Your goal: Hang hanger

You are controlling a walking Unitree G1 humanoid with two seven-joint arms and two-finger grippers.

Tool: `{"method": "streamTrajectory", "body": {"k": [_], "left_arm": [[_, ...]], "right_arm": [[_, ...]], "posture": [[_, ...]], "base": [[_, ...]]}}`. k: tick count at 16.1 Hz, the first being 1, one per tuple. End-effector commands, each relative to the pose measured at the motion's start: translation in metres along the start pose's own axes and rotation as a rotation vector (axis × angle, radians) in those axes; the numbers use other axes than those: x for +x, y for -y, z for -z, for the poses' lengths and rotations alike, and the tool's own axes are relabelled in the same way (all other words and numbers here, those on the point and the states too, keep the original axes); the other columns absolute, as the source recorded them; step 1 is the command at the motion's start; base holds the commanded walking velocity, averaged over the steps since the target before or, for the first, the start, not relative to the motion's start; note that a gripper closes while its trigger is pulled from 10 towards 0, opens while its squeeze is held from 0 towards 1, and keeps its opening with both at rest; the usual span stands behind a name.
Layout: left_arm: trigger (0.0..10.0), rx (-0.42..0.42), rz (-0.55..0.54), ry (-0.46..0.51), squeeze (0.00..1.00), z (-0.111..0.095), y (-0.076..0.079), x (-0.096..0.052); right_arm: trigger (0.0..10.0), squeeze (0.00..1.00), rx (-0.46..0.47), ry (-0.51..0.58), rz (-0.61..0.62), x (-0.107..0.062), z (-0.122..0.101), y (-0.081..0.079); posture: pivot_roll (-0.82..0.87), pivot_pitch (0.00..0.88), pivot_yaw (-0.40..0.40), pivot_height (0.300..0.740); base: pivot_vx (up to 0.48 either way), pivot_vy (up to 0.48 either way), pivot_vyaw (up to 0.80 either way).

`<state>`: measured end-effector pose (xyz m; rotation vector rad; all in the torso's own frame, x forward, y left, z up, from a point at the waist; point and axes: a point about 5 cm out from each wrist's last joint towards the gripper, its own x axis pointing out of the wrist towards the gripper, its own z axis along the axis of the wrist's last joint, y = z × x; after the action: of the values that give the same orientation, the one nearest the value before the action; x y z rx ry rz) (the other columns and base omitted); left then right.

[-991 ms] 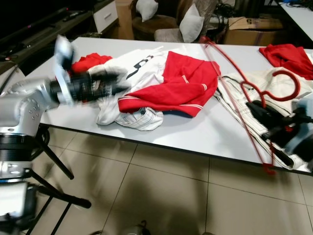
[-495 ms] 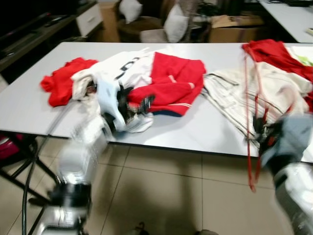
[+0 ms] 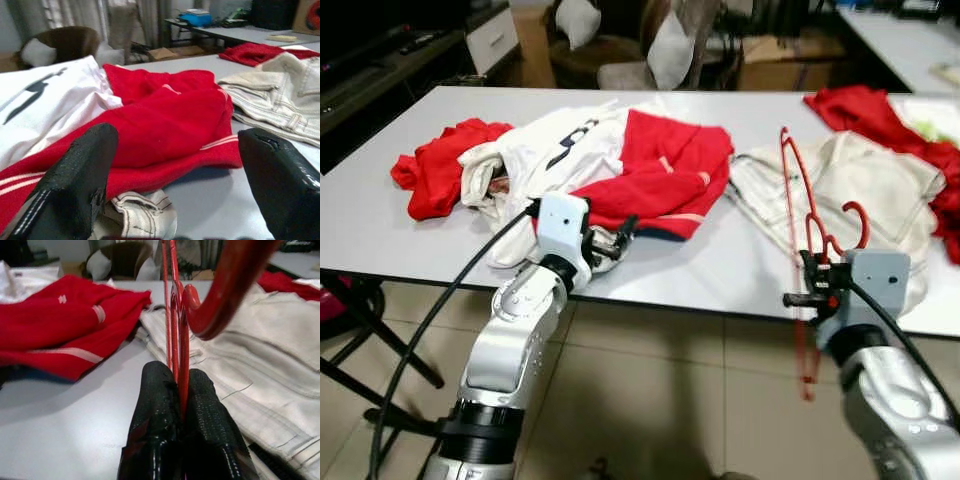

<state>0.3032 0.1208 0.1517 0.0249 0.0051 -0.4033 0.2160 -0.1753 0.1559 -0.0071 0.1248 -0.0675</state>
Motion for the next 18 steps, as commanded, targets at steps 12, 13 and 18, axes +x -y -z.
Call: {"method": "streamTrajectory", "body": {"k": [12,13,18], "left_arm": [[10.0,0.07,0.048,0.025,0.0,-0.005,0.005,0.003],[10.0,0.075,0.036,0.014,0.0,-0.003,0.004,0.003],[10.0,0.055,0.0,-0.003,0.0,0.003,0.003,0.0]], "right_arm": [[10.0,0.0,0.009,0.091,0.041,-0.007,-0.01,0.002],[10.0,0.0,-0.006,0.08,0.024,-0.008,-0.009,0.001],[10.0,0.0,-0.059,0.034,-0.061,-0.009,-0.003,-0.006]], "posture": [[-0.22,0.02,0.133,0.74],[-0.22,0.02,0.133,0.74],[-0.21,0.016,0.112,0.74]], "base": [[0.0,0.268,-0.44],[0.0,-0.48,0.0],[0.0,-0.48,0.0]]}}
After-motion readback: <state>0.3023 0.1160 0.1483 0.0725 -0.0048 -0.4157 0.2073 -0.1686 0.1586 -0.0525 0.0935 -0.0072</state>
